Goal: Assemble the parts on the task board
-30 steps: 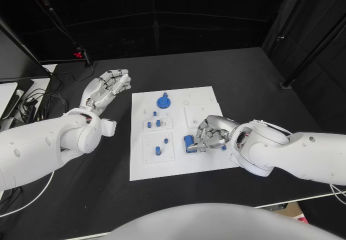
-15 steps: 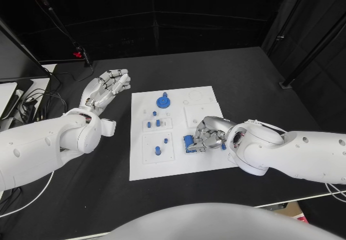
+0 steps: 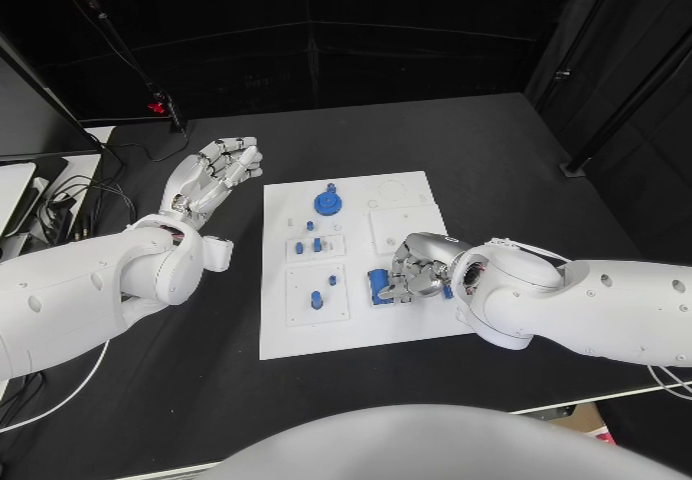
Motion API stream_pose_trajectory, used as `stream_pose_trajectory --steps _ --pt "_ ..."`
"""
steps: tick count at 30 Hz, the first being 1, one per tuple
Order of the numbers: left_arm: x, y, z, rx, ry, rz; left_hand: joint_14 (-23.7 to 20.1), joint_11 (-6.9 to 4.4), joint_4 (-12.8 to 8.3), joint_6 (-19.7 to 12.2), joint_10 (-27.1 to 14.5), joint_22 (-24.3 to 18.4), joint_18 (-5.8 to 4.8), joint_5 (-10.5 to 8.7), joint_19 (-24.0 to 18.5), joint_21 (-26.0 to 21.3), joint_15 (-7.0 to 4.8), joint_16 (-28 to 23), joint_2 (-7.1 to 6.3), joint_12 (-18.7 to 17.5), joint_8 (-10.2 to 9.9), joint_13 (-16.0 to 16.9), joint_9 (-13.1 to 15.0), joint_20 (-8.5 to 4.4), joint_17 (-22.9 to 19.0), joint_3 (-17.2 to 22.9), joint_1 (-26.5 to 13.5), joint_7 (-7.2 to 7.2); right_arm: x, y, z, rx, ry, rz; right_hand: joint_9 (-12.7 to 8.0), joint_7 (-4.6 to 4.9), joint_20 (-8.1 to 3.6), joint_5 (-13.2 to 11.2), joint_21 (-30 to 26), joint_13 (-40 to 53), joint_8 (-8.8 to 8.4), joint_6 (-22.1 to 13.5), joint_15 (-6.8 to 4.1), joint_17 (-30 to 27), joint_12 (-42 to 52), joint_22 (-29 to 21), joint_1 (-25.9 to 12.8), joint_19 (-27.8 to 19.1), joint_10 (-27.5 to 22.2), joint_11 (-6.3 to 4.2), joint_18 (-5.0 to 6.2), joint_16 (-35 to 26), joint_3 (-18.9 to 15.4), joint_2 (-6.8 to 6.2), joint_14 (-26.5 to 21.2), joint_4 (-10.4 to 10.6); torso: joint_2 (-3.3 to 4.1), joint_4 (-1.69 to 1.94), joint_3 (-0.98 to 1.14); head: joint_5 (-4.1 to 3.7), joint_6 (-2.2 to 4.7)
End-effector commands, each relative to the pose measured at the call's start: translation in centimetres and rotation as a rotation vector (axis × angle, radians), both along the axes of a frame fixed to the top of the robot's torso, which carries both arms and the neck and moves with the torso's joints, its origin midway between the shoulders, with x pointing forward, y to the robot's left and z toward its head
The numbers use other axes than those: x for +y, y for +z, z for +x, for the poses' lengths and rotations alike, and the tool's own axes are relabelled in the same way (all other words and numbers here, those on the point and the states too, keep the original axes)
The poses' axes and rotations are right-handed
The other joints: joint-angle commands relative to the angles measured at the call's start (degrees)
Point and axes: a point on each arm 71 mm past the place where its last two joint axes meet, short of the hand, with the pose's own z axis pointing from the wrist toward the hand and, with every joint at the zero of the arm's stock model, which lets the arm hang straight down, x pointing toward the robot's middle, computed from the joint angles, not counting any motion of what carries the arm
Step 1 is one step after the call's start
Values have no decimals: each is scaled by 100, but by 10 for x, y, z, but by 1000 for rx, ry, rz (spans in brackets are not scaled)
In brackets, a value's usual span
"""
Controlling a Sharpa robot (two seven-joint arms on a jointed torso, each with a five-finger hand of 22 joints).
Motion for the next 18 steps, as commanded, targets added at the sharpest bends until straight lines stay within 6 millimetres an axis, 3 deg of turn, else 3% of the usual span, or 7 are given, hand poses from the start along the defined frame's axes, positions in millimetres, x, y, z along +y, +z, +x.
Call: stream_pose_trajectory --steps 1,12,14,18 --pt "-1 3 -1 -30 -13 -15 -46 2 -1 -49 -41 -8 -35 33 -2 15 -2 37 52 38 37 -8 -5 2 -5 -34 -7 930 1 -1 -1 6 9 -41 7 -29 -46 -30 19 1508 35 -21 -50 1509 14 1509 58 608 596 -50 -42 14 38 7 606 3 0 -4 -1 -5 0" --pt "-2 3 0 -28 -15 -15 -47 2 -1 -50 -42 -8 -35 34 -2 15 -2 38 55 39 38 -8 -6 2 -6 -35 -6 930 -4 6 -2 -52 -10 35 10 -6 -44 -15 19 1508 10 -44 -42 1509 14 1509 -79 608 596 -34 -42 14 32 32 606 37 1 -7 0 -4 20" --pt "-1 3 0 -29 -15 -15 -48 2 0 -52 -43 -7 -35 37 -1 16 -2 42 64 42 41 -8 -8 2 -10 -38 -5 930 -10 10 -3 -84 -28 79 -8 22 -33 102 19 1508 -51 -121 -28 1509 14 1509 -208 608 596 -11 -42 14 17 121 606 30 -1 -15 -4 -7 18" --pt "-2 3 0 -28 -15 -15 -48 2 0 -52 -43 -7 -35 37 -1 16 -2 42 64 42 41 -8 -8 2 -10 -38 -5 930 -30 19 -5 -146 -84 193 -21 100 5 458 19 1508 -143 -310 19 1509 14 1509 -266 608 596 55 -42 14 -74 172 606 19 -2 -3 -8 -39 8"
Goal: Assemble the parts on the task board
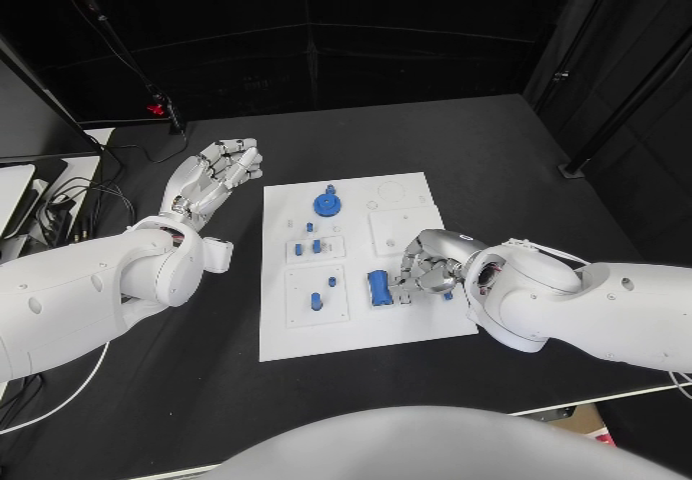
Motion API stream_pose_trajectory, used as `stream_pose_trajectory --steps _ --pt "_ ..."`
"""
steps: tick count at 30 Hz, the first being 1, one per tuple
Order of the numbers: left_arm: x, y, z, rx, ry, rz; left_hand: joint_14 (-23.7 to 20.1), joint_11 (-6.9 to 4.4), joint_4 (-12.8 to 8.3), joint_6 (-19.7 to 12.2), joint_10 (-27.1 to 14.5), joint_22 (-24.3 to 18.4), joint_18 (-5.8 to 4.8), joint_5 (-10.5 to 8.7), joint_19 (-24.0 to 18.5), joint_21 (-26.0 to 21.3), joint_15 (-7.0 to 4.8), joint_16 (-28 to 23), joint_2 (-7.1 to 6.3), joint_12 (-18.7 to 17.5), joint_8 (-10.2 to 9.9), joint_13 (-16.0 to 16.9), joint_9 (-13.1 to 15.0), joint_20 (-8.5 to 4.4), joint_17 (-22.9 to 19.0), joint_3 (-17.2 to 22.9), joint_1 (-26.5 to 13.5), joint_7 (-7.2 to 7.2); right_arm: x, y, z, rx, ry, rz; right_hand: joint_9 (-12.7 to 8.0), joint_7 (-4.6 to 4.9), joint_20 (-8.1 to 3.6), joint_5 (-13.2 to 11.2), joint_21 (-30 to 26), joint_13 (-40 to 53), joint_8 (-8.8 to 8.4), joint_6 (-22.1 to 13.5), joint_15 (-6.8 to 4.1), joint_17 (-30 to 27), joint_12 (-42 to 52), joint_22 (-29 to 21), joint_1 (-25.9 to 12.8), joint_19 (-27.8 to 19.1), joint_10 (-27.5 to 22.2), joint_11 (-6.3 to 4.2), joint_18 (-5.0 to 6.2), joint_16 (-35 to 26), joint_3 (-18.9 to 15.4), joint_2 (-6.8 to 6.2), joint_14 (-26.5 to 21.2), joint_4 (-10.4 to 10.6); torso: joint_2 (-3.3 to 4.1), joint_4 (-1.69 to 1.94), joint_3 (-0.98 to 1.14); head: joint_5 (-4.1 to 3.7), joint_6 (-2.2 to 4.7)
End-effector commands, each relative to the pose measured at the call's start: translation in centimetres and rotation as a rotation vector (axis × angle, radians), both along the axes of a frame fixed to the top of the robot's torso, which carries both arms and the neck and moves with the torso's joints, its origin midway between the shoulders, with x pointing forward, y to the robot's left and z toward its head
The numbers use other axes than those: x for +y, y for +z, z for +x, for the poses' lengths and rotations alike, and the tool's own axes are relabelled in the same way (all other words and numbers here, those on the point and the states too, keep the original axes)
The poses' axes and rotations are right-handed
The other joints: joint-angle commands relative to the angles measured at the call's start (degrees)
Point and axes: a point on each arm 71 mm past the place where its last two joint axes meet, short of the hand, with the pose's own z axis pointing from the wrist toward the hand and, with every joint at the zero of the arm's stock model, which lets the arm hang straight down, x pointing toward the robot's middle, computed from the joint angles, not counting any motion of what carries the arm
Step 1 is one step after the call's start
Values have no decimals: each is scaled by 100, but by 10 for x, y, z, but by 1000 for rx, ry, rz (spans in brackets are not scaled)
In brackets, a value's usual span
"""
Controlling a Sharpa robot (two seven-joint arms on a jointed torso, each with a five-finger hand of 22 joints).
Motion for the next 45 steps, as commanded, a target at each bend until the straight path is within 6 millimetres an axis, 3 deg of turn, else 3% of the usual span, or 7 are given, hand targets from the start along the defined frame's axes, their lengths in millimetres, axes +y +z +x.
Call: stream_pose_trajectory --steps 1,4,9,16,21,29,45 --pt "-2 3 0 -29 -15 -15 -48 2 0 -52 -43 -8 -34 37 -1 16 -2 19 64 18 17 -9 -9 2 -5 -38 -5 930 -12 12 -1 -103 -47 177 -5 31 18 277 19 1508 -65 -128 36 1509 15 1509 -73 608 596 73 -42 14 -95 18 606 4 -3 15 -7 -64 -16" --pt "-3 3 0 -29 -16 -15 -48 2 0 -53 -44 -6 -34 39 0 16 -2 21 67 20 19 -9 -10 2 -6 -39 -3 930 -29 13 -2 -92 -84 207 -55 153 71 677 19 1508 -205 -435 106 1509 15 1509 -285 608 596 173 -42 14 -229 44 606 2 -4 8 -7 -111 -16" --pt "-3 3 0 -29 -15 -15 -48 2 0 -53 -44 -6 -34 39 0 16 -2 21 67 20 19 -9 -10 2 -6 -39 -3 930 -47 8 -4 -20 -114 194 -202 296 184 965 19 1508 -363 -767 241 1509 15 1509 -369 608 596 304 -42 14 -322 112 606 0 3 -4 -9 -207 -16" --pt "-2 3 0 -29 -14 -14 -49 2 0 -54 -46 -13 -35 43 -5 15 -2 23 71 22 21 -9 -12 2 -9 -42 -1 930 -66 2 -7 43 -166 64 -305 368 252 1053 19 1508 -424 -905 306 1509 15 1509 -363 608 596 373 -42 14 -372 130 606 5 -5 1 0 -223 -12" --pt "-1 2 0 -28 -11 -13 -49 2 0 -54 -46 -13 -35 43 -5 15 -2 23 71 22 21 -9 -12 2 -9 -42 -1 930 -74 -1 -9 82 -191 -57 -396 407 302 1223 19 1508 -439 -948 342 1509 15 1509 -352 608 596 415 -42 14 -429 30 606 13 -4 7 0 -246 -4" --pt "0 2 -1 -28 -9 -13 -50 2 -1 -57 -47 -15 -35 52 -5 15 -2 27 76 25 24 -10 -14 2 -13 -46 2 930 -70 -4 -10 108 -184 -143 -445 417 319 1196 19 1508 -434 -930 350 1509 15 1509 -423 608 596 430 -42 14 -451 25 606 16 -2 -3 1 -238 10" --pt "0 1 -1 -25 -11 -14 -52 2 -1 -60 -50 -24 -35 67 -12 15 -2 32 83 30 29 -10 -18 2 -19 -52 8 930 -60 -9 -7 128 -154 -222 -514 377 319 1059 19 1508 -334 -765 329 1509 15 1509 -514 608 596 402 -42 14 -441 63 606 20 7 12 4 -243 2"
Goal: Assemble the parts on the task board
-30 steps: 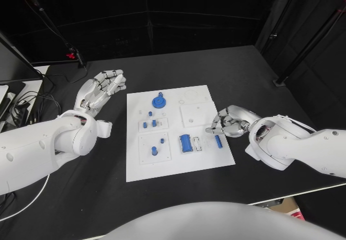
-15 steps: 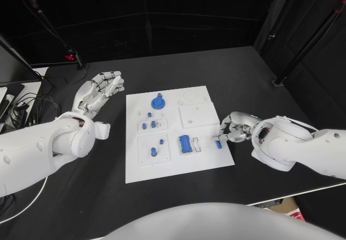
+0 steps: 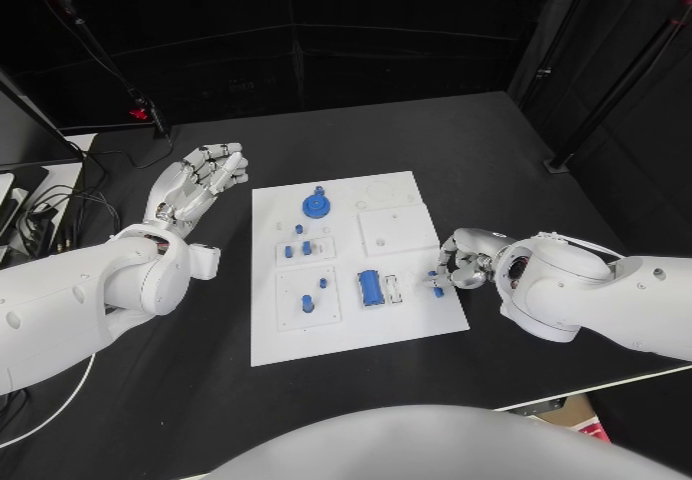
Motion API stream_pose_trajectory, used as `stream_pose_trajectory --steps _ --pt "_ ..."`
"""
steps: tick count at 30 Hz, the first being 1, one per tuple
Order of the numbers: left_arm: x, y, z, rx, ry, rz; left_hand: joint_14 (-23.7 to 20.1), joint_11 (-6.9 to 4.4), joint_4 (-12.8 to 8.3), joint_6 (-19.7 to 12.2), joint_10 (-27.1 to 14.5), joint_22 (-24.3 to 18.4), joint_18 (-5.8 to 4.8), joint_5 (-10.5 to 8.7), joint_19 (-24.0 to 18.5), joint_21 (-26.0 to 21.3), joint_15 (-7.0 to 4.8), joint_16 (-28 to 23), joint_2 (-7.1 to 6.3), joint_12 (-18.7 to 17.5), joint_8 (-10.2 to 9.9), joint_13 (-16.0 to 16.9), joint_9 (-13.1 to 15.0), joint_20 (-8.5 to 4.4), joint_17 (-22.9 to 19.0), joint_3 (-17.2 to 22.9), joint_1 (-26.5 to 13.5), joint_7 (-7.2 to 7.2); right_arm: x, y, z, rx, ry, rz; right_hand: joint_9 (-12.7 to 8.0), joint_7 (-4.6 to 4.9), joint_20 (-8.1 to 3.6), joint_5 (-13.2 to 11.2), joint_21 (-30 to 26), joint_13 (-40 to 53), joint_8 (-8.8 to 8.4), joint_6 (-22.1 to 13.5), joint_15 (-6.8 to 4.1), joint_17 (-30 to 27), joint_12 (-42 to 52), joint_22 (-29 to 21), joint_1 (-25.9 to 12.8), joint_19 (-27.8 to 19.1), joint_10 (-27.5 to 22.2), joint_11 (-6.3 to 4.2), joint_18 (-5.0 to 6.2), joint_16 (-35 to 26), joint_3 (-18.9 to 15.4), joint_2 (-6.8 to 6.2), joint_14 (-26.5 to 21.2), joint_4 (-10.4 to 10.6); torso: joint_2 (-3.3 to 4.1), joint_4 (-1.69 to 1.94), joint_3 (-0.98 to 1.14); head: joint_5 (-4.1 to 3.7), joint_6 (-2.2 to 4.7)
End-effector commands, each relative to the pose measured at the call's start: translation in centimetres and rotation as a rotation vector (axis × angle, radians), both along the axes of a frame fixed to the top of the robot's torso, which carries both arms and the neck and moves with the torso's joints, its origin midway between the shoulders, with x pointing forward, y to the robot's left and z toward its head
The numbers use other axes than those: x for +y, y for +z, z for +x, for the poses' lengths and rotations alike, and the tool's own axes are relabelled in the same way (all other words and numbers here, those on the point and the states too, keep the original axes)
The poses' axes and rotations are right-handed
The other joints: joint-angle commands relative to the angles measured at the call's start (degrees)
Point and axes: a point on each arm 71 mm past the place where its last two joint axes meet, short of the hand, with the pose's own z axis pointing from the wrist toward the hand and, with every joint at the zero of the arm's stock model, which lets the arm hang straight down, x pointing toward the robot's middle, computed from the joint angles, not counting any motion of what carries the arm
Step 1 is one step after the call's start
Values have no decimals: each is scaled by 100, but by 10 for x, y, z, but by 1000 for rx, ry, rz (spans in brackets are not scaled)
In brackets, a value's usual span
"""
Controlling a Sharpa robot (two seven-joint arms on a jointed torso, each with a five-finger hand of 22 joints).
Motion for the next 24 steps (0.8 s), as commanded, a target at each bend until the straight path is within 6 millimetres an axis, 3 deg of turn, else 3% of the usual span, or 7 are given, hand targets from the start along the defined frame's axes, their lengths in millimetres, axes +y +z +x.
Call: stream_pose_trajectory --steps 1,5,16,24 --pt "-1 3 -1 -28 -13 -15 -53 2 14 -42 -52 -4 -36 34 -11 15 -2 37 65 35 33 -7 -12 2 -15 -42 -11 910 0 -2 0 23 14 -70 -9 3 19 -28 19 1508 39 47 21 1510 14 1510 -56 595 596 10 -43 14 -30 13 585 -6 3 6 2 1 2" --pt "-1 3 -1 -28 -12 -14 -53 2 14 -42 -52 -4 -36 34 -11 15 -2 37 65 35 33 -7 -12 2 -15 -42 -11 910 4 -4 1 39 27 -91 -19 -3 17 -47 19 1508 48 59 18 1510 14 1510 -49 595 596 6 -43 14 -21 31 585 -10 1 -5 -5 0 -13" --pt "-1 3 -1 -27 -13 -15 -53 2 14 -42 -52 -4 -36 34 -11 15 -2 37 65 35 33 -7 -12 2 -15 -42 -11 910 11 -11 3 96 63 -170 -68 -33 12 -95 19 1508 87 120 14 1510 14 1510 61 595 596 -21 -43 14 21 110 585 -26 -6 -4 2 9 -8" --pt "0 3 -1 -25 -13 -14 -55 2 14 -44 -54 -13 -36 45 -17 14 -2 42 70 39 37 -7 -15 2 -20 -48 -7 910 14 -15 4 122 82 -198 -186 -40 4 -272 19 1508 83 134 11 1510 14 1510 405 595 596 -31 -43 14 62 191 585 -57 -1 -2 -2 -1 -19"
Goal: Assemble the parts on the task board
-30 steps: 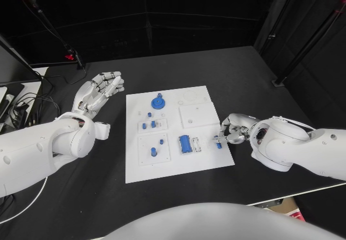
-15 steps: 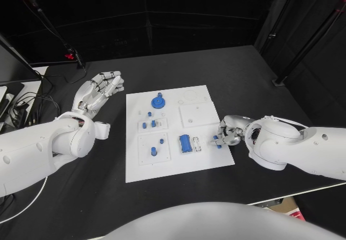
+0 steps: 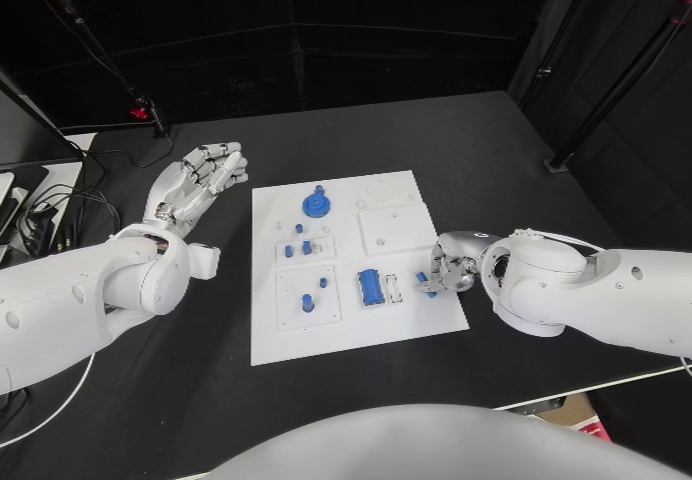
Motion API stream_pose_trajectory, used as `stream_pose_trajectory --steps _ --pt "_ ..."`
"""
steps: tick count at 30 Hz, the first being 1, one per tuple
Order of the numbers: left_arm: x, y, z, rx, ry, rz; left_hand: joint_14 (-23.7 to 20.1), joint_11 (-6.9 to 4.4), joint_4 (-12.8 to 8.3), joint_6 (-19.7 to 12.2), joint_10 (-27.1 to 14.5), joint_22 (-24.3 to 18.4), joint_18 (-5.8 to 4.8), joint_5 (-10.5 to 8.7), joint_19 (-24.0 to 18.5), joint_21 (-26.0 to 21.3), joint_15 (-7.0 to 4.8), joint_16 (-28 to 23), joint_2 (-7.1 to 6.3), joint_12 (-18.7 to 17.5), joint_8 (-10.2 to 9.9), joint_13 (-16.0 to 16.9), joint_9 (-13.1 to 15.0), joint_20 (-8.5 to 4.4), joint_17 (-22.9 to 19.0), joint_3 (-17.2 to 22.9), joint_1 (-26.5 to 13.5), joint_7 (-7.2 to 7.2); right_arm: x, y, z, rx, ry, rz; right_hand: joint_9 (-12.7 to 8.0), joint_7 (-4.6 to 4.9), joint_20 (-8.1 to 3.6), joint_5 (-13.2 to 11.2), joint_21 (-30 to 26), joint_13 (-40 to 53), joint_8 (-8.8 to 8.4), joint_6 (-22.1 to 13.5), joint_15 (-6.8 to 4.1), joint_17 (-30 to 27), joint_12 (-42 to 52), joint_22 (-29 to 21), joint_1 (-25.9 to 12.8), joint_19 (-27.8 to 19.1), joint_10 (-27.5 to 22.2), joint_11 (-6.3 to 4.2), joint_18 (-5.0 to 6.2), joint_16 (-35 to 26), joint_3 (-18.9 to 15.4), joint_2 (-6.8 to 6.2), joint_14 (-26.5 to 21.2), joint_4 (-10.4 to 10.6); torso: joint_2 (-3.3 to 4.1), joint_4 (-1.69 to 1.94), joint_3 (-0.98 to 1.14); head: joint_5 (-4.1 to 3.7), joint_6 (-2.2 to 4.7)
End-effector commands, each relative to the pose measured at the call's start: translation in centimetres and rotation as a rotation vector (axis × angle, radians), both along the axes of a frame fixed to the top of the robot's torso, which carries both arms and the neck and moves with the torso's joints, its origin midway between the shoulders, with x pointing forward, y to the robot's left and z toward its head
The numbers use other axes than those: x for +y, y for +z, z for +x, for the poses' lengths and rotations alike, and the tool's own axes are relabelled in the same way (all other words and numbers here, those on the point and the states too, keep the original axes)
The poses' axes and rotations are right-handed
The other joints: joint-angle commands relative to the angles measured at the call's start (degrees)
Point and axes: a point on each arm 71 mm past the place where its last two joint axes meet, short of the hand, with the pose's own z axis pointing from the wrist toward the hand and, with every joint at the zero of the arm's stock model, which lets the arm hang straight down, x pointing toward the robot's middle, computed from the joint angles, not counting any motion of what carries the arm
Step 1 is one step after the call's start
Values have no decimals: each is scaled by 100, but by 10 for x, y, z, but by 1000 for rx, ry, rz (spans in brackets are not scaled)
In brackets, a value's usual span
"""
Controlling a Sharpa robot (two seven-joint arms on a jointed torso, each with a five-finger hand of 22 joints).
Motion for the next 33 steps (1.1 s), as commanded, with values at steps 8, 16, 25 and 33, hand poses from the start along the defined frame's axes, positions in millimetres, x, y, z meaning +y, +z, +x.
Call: stream_pose_trajectory --steps 8,16,25,33 --pt "-1 3 -1 -25 -12 -13 -55 2 -1 -45 -54 0 -36 22 -14 15 -2 20 71 40 38 -8 -9 2 -6 -34 -6 910 -1 -10 -4 78 -15 -87 -315 18 8 -292 19 1508 -114 21 17 1506 14 1510 493 595 596 -16 -42 14 88 60 585 -57 4 1 0 4 -3" --pt "-1 3 0 -23 -13 -13 -55 2 -1 -45 -54 0 -36 22 -14 15 -2 20 71 40 38 -8 -9 2 -6 -34 -6 910 1 -10 -4 75 -7 -67 -710 -3 18 -521 19 1508 -581 17 25 1506 14 1510 1061 595 596 -26 -42 14 389 350 585 -164 -4 -1 -5 -3 -10" --pt "-1 3 0 -23 -14 -13 -56 2 -1 -47 -56 -7 -36 26 -19 14 -1 24 76 44 42 -8 -12 2 -10 -40 -4 910 1 -6 -2 14 -15 22 -1268 -108 -58 -1244 19 1508 -1327 889 -47 1506 14 1510 1420 595 596 -148 -42 14 1894 19 585 -245 -6 -1 -2 17 9" --pt "1 2 -1 -21 -10 -12 -56 2 -1 -47 -56 -7 -36 26 -19 14 -1 24 76 44 42 -8 -12 2 -10 -40 -4 910 2 0 -4 -30 -32 156 -1393 -133 -59 -1211 19 1508 -1570 1263 -56 1506 14 1510 1334 595 596 -143 -42 14 2292 -164 585 -447 -6 -10 2 26 18"
